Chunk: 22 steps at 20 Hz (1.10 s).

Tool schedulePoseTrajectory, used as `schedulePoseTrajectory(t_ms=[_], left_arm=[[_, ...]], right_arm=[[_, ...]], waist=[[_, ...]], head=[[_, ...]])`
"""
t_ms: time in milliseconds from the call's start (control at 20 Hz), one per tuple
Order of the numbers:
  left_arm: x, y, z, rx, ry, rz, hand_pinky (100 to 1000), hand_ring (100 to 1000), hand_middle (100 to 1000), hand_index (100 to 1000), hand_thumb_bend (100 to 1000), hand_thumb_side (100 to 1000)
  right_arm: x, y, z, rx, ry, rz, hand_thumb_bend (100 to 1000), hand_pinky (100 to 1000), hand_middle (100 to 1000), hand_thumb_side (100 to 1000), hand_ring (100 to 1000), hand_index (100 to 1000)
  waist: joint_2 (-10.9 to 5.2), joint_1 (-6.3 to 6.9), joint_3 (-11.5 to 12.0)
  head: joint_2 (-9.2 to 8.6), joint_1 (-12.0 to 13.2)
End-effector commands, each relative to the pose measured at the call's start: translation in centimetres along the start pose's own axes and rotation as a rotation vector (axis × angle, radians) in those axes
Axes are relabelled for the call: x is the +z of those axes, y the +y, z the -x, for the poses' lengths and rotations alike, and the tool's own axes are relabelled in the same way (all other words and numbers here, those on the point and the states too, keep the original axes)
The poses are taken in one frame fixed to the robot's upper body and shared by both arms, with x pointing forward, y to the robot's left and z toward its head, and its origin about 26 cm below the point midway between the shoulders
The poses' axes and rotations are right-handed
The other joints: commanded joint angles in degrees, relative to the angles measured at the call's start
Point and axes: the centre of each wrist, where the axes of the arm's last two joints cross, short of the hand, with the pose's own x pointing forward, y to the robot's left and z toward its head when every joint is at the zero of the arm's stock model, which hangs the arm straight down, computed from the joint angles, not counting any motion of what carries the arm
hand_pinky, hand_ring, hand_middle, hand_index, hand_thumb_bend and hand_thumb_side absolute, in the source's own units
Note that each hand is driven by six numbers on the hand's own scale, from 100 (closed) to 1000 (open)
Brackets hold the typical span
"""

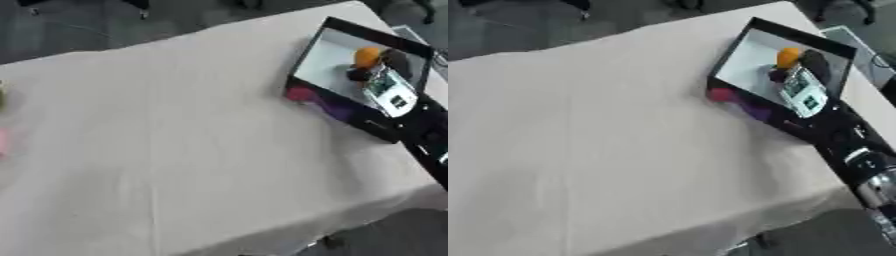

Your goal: Pick up the objects with one hand, pass them to the other hand, and then place them into the box on the other side of the table.

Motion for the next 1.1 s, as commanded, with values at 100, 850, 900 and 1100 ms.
schedulePoseTrajectory(t_ms=[100,850,900,1100], left_arm=[[-0.4,1.0,-1.1,-0.177,-0.143,0.202,678,616,634,738,100,719],[0.1,1.2,-0.9,-0.17,-0.124,0.196,678,616,634,740,100,723],[0.2,1.2,-0.9,-0.172,-0.123,0.194,678,616,634,739,100,722],[0.6,1.7,-0.8,-0.2,-0.111,0.192,679,617,636,741,100,699]], right_arm=[[0.9,-0.9,-1.7,0.156,0.093,0.231,818,888,858,545,892,1000],[2.7,-7.0,-5.0,0.376,-0.101,0.271,842,943,935,491,955,1000],[3.3,-7.6,-5.5,0.394,-0.122,0.307,823,933,926,487,944,1000],[7.7,-9.4,-7.9,0.47,-0.252,0.436,601,912,910,306,926,999]], waist=[[-0.54,-0.04,0.3],[-0.68,-0.24,0.0],[-0.69,-0.25,-0.1],[-0.7,-0.22,-0.3]], head=[[-0.15,-0.3],[-0.15,-0.3],[-0.15,-0.1],[-0.15,1.2]])
